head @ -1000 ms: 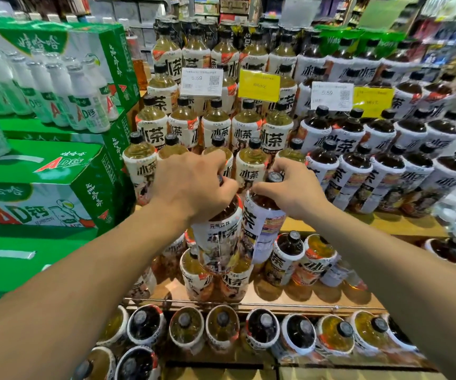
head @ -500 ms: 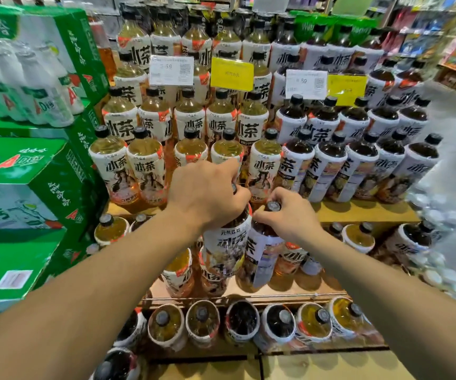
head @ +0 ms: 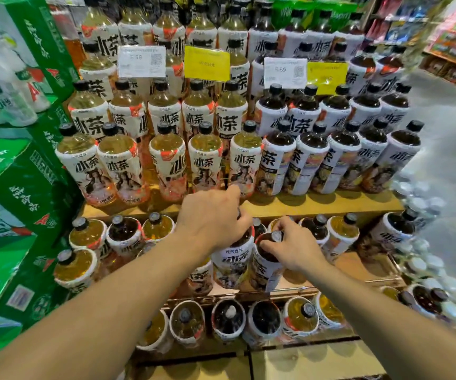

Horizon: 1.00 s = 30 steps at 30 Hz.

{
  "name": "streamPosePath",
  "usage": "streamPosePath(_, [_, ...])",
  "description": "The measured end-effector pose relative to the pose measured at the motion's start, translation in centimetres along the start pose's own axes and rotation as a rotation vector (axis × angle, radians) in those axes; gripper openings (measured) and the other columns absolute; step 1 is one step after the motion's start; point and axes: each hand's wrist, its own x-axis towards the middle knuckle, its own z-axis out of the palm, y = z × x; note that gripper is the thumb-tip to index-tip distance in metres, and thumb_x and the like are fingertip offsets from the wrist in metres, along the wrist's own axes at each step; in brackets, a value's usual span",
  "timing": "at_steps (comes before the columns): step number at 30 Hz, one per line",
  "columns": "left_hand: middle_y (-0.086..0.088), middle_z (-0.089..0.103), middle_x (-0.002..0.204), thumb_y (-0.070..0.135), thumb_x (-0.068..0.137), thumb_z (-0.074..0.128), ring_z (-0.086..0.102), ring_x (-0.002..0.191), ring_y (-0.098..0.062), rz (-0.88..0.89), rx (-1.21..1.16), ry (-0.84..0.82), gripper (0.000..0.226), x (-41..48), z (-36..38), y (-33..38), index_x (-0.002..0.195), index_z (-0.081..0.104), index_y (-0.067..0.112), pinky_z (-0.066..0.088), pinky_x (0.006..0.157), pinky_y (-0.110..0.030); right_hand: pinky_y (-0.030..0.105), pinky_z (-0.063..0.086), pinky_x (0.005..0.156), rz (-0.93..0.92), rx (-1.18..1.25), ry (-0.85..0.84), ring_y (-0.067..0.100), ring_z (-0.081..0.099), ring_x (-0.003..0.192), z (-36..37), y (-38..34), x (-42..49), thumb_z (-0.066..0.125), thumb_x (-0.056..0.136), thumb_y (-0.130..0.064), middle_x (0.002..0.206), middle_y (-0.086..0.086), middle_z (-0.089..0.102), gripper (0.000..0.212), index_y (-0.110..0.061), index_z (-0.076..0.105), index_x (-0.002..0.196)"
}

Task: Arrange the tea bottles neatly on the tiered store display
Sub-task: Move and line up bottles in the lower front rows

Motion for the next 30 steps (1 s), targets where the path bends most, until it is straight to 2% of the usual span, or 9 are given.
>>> streamPosePath(2, [0.008, 0.042, 0.06, 0.048, 0.091, 0.042, 0.05, 0.059, -0.021, 0.003, 0.017, -0.047, 0.026, -0.3, 1.4, 0.5, 0.087, 0.043, 0.022, 0.047, 0.054, -0.031, 0.029, 0.028, 0.049, 0.014, -0.003, 0.0, 0.014, 0.045, 0.062, 0.3, 0.9, 0.1, 0.073, 0.084, -0.045, 0.07, -0.003, 0.051, 0.039, -0.019, 0.045, 0.092])
streamPosePath(7, [0.006, 0.051, 0.068, 0.046, 0.093, 0.041, 0.055, 0.062, -0.023, -0.013, -0.011, -0.142, 0.026, -1.0, 5.4, 1.5, 0.088, 0.041, 0.02, 0.044, 0.052, -0.032, 0.032, 0.035, 0.05, 0.094, 0.07, 0.024, 0.015, 0.054, 0.067, 0.3, 2.6, 0.7, 0.073, 0.083, -0.047, 0.077, -0.001, 0.06, 0.038, -0.019, 0.048, 0.095])
streamPosePath(11, [0.005, 0.051, 0.068, 0.05, 0.093, 0.043, 0.057, 0.064, -0.023, -0.062, -0.019, -0.2, 0.03, -1.4, 8.3, 1.8, 0.088, 0.04, 0.02, 0.037, 0.05, -0.032, 0.028, 0.031, 0.049, 0.08, 0.037, 0.005, 0.014, 0.053, 0.065, 0.5, 2.8, 1.0, 0.072, 0.084, -0.047, 0.075, -0.004, 0.057, 0.038, -0.021, 0.047, 0.096])
streamPosePath(15, [0.006, 0.049, 0.066, 0.051, 0.093, 0.046, 0.062, 0.064, -0.022, -0.073, 0.001, -0.2, 0.033, -1.8, 10.4, 1.9, 0.087, 0.038, 0.02, 0.029, 0.044, -0.03, 0.03, 0.035, 0.05, 0.072, 0.05, 0.007, 0.018, 0.056, 0.068, 0.9, 3.0, 1.1, 0.071, 0.086, -0.045, 0.075, -0.005, 0.056, 0.039, -0.018, 0.046, 0.1])
streamPosePath(18, [0.007, 0.048, 0.07, 0.052, 0.095, 0.045, 0.063, 0.066, -0.02, -0.062, 0.022, -0.222, 0.035, -1.8, 11.3, 2.2, 0.089, 0.036, 0.019, 0.032, 0.045, -0.029, 0.03, 0.034, 0.052, 0.046, 0.044, -0.022, 0.021, 0.058, 0.073, 1.8, 3.3, 1.1, 0.07, 0.087, -0.044, 0.077, -0.006, 0.058, 0.036, -0.021, 0.045, 0.099])
streamPosePath(20, [0.007, 0.049, 0.071, 0.052, 0.095, 0.044, 0.062, 0.066, -0.019, -0.059, 0.027, -0.214, 0.034, -1.6, 11.4, 2.3, 0.089, 0.036, 0.019, 0.029, 0.043, -0.029, 0.032, 0.036, 0.056, 0.047, 0.059, -0.035, 0.022, 0.06, 0.077, 2.2, 3.7, 1.1, 0.07, 0.087, -0.044, 0.08, -0.005, 0.06, 0.034, -0.023, 0.045, 0.097])
streamPosePath(22, [0.008, 0.048, 0.071, 0.052, 0.095, 0.045, 0.059, 0.063, -0.018, -0.06, 0.029, -0.195, 0.034, -1.5, 11.5, 2.1, 0.088, 0.036, 0.019, 0.024, 0.041, -0.028, 0.031, 0.034, 0.054, 0.055, 0.055, -0.034, 0.022, 0.058, 0.076, 2.1, 4.1, 1.2, 0.07, 0.087, -0.045, 0.079, -0.006, 0.059, 0.034, -0.024, 0.044, 0.096])
streamPosePath(26, [0.009, 0.044, 0.064, 0.052, 0.092, 0.051, 0.041, 0.05, -0.015, -0.031, 0.066, -0.146, 0.036, -1.5, 12.2, 1.4, 0.083, 0.037, 0.02, 0.016, 0.039, -0.027, 0.031, 0.034, 0.05, 0.055, 0.05, -0.037, 0.016, 0.058, 0.064, 1.4, 4.8, 1.1, 0.07, 0.086, -0.046, 0.073, -0.003, 0.062, 0.035, -0.025, 0.044, 0.095])
streamPosePath(30, [0.008, 0.043, 0.062, 0.049, 0.089, 0.055, 0.038, 0.048, -0.015, -0.004, 0.076, -0.135, 0.036, -1.2, 12.3, 0.9, 0.08, 0.037, 0.019, 0.01, 0.039, -0.026, 0.033, 0.04, 0.054, 0.065, 0.064, -0.011, 0.019, 0.06, 0.066, 1.1, 5.2, 0.7, 0.07, 0.085, -0.046, 0.075, -0.002, 0.064, 0.034, -0.028, 0.042, 0.09])
